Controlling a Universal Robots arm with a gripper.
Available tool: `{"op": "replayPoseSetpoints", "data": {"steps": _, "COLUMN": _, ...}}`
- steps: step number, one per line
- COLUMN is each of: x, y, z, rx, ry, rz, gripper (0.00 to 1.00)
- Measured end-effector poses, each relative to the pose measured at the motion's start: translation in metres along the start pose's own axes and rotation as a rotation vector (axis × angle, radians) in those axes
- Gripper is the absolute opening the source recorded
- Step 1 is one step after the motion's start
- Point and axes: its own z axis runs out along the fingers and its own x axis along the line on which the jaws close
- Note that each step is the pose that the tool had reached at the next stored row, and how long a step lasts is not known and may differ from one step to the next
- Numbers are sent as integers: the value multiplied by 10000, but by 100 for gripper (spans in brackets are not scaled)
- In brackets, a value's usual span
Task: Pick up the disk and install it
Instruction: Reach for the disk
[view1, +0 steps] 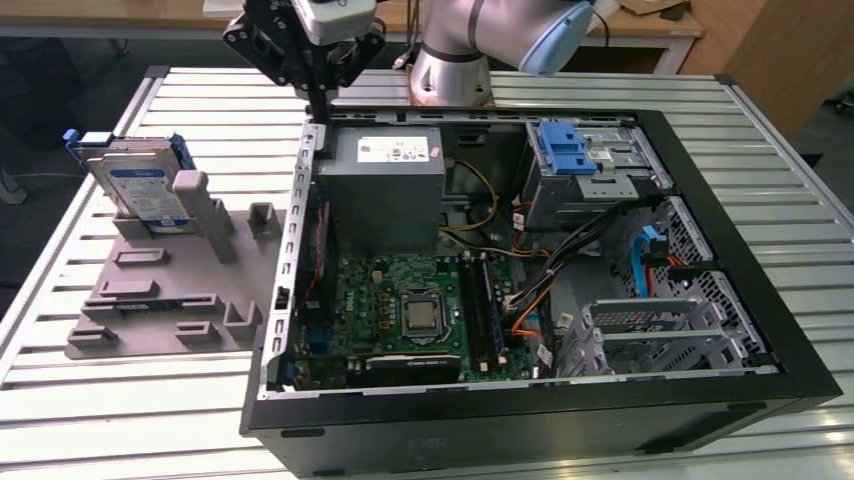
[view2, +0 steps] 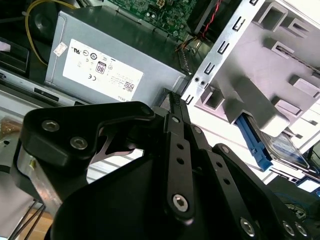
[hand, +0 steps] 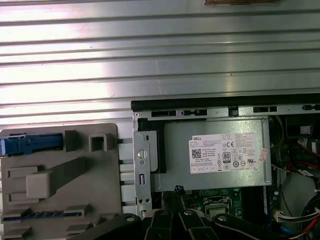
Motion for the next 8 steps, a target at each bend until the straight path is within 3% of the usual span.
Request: {"op": "replayPoseSetpoints", "data": {"steps": 8, "x": 25, "y": -2, "z": 4, "rx": 0, "ry": 0, "rz": 0, "gripper": 11}}
